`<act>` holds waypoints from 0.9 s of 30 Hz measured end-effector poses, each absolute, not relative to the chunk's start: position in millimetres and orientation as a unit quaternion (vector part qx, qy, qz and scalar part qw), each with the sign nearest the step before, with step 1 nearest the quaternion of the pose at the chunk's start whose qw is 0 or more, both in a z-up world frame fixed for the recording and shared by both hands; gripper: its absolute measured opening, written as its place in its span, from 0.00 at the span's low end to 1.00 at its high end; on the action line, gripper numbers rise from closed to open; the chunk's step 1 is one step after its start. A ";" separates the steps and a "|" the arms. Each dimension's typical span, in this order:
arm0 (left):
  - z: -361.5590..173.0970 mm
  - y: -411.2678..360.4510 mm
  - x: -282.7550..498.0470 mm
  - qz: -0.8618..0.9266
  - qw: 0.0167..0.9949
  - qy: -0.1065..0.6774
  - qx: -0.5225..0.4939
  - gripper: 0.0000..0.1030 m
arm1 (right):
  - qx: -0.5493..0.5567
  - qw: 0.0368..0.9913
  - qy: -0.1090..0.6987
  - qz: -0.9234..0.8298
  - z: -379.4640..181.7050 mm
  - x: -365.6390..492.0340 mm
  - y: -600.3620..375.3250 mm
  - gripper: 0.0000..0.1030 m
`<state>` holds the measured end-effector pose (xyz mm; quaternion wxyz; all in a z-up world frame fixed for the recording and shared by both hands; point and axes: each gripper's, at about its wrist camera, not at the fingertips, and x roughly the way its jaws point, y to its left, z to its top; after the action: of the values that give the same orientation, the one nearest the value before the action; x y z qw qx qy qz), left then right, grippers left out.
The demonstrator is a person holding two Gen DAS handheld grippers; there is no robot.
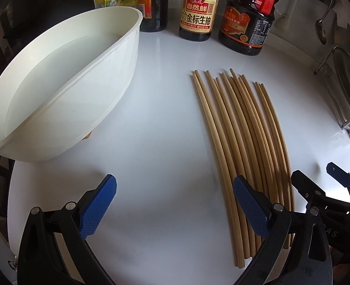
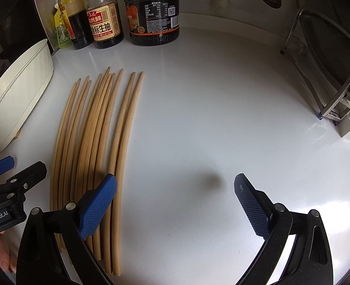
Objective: Organize utensils
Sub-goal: 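Lower the right tool to the chopsticks and pinch one chopstick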
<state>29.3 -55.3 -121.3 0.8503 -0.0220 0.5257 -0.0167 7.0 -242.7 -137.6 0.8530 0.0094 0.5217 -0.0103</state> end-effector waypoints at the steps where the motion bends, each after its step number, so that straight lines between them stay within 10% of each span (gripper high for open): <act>1: -121.9 -55.5 28.8 -0.017 0.850 0.526 -0.022 0.94 | 0.006 0.853 0.522 -0.012 -139.2 7.2 -242.1 0.92; 27: -131.2 -58.3 29.4 -0.010 0.850 0.527 -0.017 0.94 | -0.018 0.851 0.525 -0.025 -138.6 9.8 -260.4 0.92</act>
<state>29.4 -58.3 -131.2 0.8498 -0.0173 0.5267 -0.0099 9.8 -260.4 -138.6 0.8506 -0.0184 0.5250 -0.0250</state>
